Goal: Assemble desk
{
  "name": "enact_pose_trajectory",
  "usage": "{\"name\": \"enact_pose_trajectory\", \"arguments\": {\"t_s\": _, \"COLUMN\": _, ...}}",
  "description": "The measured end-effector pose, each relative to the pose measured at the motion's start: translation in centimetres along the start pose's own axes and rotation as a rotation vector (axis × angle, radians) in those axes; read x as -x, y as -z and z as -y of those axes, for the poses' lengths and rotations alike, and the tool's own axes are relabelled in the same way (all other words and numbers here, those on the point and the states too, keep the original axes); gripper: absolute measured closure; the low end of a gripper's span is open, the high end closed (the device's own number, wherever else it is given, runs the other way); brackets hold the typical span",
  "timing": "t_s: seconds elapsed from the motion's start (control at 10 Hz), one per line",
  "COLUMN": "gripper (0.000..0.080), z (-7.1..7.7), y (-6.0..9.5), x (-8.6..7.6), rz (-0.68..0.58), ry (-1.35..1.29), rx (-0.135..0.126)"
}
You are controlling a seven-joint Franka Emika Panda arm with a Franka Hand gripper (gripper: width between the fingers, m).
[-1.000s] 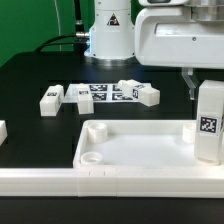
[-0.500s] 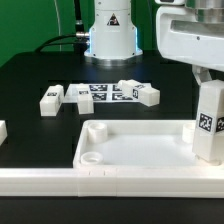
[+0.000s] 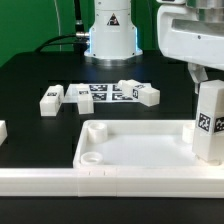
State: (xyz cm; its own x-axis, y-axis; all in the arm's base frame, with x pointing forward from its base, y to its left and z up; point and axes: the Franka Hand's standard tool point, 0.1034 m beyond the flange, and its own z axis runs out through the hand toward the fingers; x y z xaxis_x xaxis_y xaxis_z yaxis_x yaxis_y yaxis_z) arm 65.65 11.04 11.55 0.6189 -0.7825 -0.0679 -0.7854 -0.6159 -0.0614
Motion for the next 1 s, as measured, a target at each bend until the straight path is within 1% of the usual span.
{"name": "enact_pose_trajectory", "arguments": {"t_s": 0.1, "gripper": 0.0184, "z": 0.02, "y": -0.01, "x": 0.04, "rz": -0.002, "ry": 0.087, "rx": 0.002}}
{"name": "enact_pose_trajectory", "arguments": {"t_s": 0.2, "gripper": 0.0184, "z": -0.05, "y": -0.05, "x": 0.00, "rz": -0.001, "ry": 0.160, "rx": 0.002}}
{"name": "enact_pose_trajectory", "arguments": {"t_s": 0.3, "gripper": 0.0155, "z": -0.07, "y": -0.06, "x": -0.01, "rz": -0.001, "ry": 0.244, "rx": 0.002}}
{"name": "enact_pose_trajectory", "arguments": {"t_s": 0.5, "gripper": 0.0151, "z": -0.08, "y": -0.07, "x": -0.02, "rz": -0.001, "ry": 0.363, "rx": 0.003}}
{"name": "enact_pose_trajectory", "arguments": {"t_s": 0.6, "gripper": 0.0151, "z": -0.14, "y": -0.06, "x": -0.08, "rz": -0.006, "ry": 0.473, "rx": 0.009}}
{"name": "enact_pose_trajectory", "arguments": {"t_s": 0.7, "gripper": 0.0151, "z": -0.29, "y": 0.00, "x": -0.17, "rz": -0.028, "ry": 0.600, "rx": 0.043}}
{"name": "enact_pose_trajectory", "arguments": {"t_s": 0.8, "gripper": 0.0151, "z": -0.25, "y": 0.04, "x": -0.14, "rz": -0.035, "ry": 0.677, "rx": 0.053}}
{"name": "enact_pose_trajectory", "arguments": {"t_s": 1.0, "gripper": 0.0151, "z": -0.31, "y": 0.07, "x": -0.34, "rz": -0.034, "ry": 0.881, "rx": 0.060}}
